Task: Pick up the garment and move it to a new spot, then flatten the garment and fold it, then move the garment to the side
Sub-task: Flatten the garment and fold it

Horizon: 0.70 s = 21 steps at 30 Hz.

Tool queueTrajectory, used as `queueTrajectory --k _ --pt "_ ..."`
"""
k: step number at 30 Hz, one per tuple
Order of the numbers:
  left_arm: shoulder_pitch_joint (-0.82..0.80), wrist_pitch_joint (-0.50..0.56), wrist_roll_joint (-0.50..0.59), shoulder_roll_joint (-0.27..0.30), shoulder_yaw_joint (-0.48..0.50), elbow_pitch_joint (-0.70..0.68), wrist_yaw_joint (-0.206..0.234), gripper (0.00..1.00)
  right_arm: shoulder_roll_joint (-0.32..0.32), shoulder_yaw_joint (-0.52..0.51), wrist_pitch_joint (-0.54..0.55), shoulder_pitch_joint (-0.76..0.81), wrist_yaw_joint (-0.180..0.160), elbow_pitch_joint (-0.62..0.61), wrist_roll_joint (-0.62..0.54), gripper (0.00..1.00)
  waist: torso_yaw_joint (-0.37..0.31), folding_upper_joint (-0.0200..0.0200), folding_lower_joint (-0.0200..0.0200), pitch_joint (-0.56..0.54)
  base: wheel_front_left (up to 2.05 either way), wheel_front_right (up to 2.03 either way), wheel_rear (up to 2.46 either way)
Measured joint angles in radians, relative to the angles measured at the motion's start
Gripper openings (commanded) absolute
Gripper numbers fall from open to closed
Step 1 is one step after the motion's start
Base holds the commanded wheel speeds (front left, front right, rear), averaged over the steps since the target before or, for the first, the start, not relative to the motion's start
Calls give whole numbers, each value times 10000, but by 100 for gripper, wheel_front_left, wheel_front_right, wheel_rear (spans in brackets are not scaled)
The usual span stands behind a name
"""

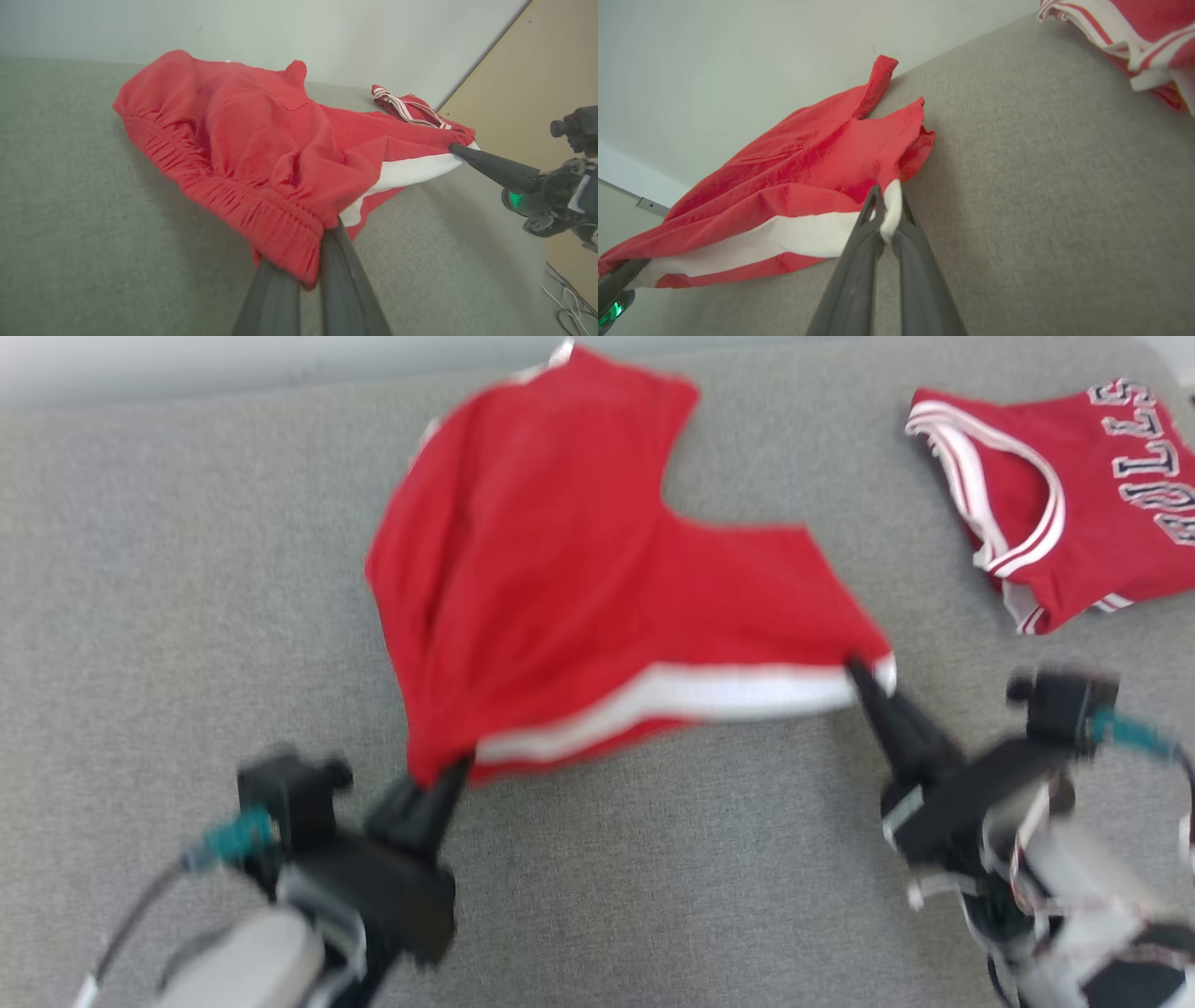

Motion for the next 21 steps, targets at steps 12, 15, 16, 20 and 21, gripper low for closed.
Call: queueTrajectory --k 12,15,16,20,21 --pt "3074 0 963 -33 127 -472 71 0 -272 -1653 514 4078 0 -1894 -449 0 57 -1 1 -1038 0 0 0" --pt "3402 0 1064 -8 136 -535 100 0 -184 -2010 786 4722 0 -2284 -637 0 89 0 1 -1172 0 0 0" --pt "3557 0 1080 0 140 -579 102 0 -130 -2234 930 5065 0 -2510 -721 0 105 0 1 -1236 0 0 0" --pt "3974 0 1229 46 36 -748 69 0 268 -3254 1551 6318 0 -3407 -920 0 194 1 1 -1441 0 0 0" --pt "4021 0 1269 40 56 -784 69 0 431 -3480 1708 6522 0 -3588 -976 0 220 0 1 -1460 0 0 0"
